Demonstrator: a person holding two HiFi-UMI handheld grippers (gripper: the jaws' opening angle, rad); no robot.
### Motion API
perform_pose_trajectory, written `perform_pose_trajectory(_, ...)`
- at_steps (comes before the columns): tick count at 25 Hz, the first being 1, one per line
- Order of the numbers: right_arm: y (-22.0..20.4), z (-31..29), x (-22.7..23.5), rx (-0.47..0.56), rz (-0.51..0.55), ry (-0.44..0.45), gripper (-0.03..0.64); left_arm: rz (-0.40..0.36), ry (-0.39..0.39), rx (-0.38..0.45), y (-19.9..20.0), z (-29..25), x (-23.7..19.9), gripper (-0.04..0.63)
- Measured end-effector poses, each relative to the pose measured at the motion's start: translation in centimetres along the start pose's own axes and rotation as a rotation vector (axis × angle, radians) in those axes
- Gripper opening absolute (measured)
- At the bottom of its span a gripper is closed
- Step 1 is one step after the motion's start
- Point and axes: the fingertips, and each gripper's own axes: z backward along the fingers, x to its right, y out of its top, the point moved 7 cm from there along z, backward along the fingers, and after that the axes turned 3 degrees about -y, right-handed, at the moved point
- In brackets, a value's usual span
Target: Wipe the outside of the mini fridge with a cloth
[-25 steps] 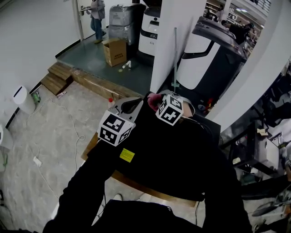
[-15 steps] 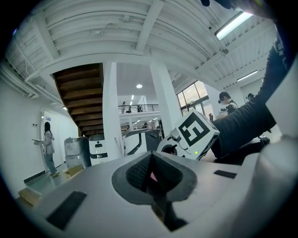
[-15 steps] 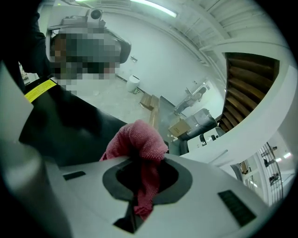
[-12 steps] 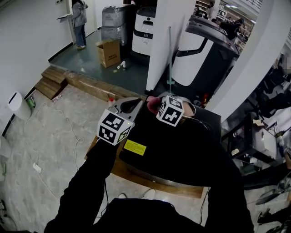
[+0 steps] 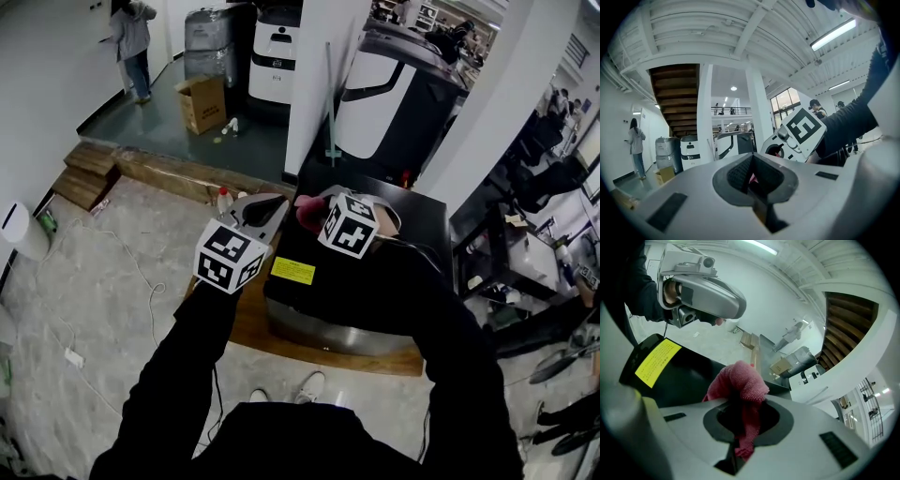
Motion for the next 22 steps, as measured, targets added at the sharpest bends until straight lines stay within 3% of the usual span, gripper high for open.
perform_pose_trajectory(18,4.5,7.6,-11.9,-0.066,-0.001,0.001,0.038,-0.023,-0.155,0.025,-0.3,6.4,6.3,0.005)
perform_pose_trajectory(22,4.6,8.9,-13.9,-0.082,0.000,0.040,0.038,-0.024,-0.176,0.045,-0.1,6.5,7.8,0.005)
